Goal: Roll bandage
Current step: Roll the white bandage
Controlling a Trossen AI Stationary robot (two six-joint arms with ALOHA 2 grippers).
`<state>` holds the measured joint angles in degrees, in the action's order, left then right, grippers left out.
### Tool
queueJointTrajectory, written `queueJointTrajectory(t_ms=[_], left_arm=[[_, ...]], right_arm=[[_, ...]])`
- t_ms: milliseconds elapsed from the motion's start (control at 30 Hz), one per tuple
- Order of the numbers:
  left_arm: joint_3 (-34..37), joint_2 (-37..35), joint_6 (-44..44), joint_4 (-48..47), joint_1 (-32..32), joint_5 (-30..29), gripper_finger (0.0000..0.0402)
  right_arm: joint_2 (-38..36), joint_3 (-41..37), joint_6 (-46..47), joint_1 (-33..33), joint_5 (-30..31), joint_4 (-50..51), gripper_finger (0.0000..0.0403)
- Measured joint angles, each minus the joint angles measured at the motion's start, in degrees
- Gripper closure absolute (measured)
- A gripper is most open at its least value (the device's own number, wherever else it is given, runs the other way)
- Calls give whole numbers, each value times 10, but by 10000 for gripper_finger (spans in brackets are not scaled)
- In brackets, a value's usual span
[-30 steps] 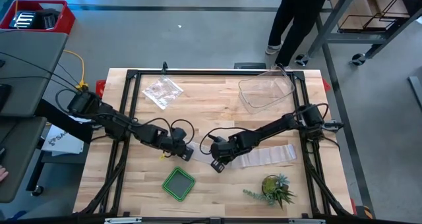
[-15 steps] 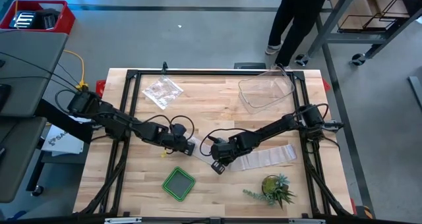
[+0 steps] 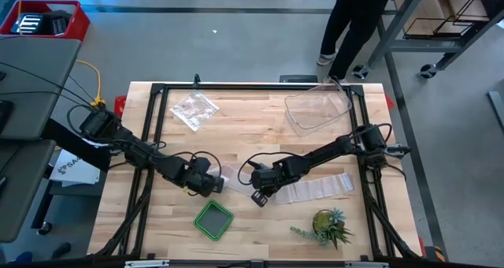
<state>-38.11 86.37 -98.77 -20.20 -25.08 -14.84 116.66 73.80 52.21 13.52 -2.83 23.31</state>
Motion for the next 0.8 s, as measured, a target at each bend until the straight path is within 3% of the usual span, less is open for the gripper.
queueJointTrajectory(t_ms=[233, 533, 667, 800], left_arm=[[0, 0, 10, 39, -1, -7, 401], [0, -20, 112, 114, 11, -4, 401], [-1, -68, 165, 73, 24, -15, 401], [-1, -143, 202, -42, 40, -38, 401]], right_arm=[[0, 0, -13, -1, -6, -4, 403], [0, 3, -13, -2, -9, 0, 403], [0, 25, -42, -2, -3, 17, 403], [0, 61, -73, -10, 8, 53, 403]])
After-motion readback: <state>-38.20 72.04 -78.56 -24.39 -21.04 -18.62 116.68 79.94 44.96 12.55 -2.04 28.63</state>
